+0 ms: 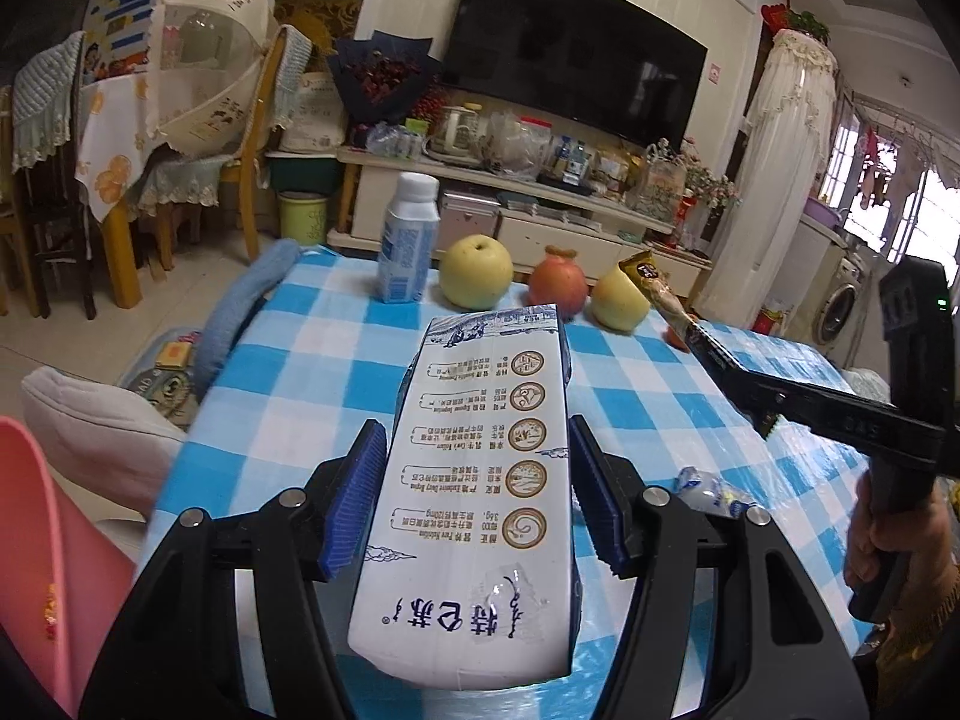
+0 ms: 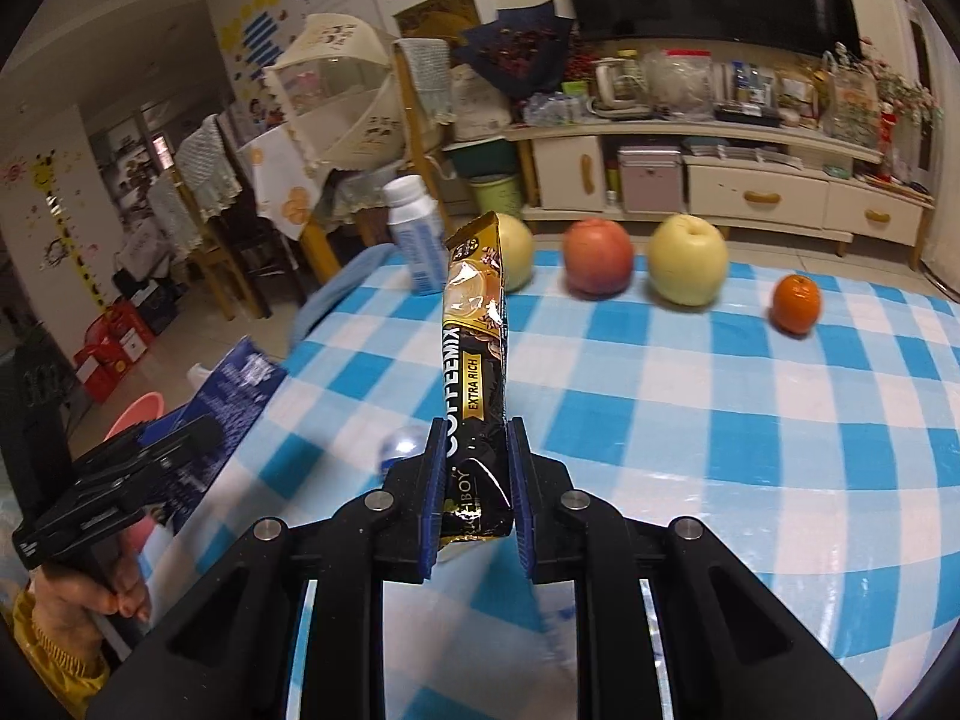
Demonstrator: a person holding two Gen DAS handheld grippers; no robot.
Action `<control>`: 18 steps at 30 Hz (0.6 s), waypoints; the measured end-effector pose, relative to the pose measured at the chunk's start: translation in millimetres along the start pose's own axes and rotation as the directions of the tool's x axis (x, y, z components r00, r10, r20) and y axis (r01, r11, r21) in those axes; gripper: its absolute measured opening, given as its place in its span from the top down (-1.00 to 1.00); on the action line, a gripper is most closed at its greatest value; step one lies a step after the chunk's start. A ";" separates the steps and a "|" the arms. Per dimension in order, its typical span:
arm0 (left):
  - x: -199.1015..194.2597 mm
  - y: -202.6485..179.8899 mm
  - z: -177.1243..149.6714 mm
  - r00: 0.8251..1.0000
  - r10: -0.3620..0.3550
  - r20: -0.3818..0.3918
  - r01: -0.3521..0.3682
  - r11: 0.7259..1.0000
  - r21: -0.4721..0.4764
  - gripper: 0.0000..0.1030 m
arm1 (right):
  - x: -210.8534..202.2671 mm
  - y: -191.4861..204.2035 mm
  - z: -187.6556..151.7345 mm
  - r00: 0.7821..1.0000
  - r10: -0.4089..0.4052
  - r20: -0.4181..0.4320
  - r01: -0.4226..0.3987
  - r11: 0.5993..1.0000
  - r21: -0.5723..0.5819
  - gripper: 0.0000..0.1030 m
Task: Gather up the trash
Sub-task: 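Carry the biscuit box to the pink bin while the right tool carries the coffee stick there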
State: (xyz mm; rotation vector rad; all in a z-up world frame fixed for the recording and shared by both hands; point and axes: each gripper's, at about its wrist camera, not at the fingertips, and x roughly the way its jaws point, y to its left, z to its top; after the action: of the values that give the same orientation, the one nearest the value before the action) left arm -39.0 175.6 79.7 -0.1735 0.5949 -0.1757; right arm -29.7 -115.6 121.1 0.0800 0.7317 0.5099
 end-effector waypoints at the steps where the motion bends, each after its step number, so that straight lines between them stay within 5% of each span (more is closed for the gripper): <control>1: -3.6 3.6 0.9 1.000 0.013 0.008 -0.013 1.000 -0.007 -0.20 | -0.7 8.6 -0.3 1.000 0.012 0.001 -0.012 1.000 -0.014 0.60; 10: -38.4 40.3 5.7 0.992 0.111 0.059 -0.106 0.991 -0.081 -0.20 | 0.3 74.2 -7.7 0.992 0.123 -0.025 -0.125 0.989 -0.080 0.59; 18: -79.5 87.2 5.2 0.956 0.276 0.099 -0.257 0.952 -0.168 -0.20 | 10.6 151.8 -22.9 0.974 0.217 -0.073 -0.225 0.965 -0.133 0.59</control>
State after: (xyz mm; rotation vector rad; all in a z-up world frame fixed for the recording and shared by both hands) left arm -90.8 277.8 108.3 -0.2492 0.5046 0.1435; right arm -101.4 19.9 134.5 0.0150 0.7457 0.7784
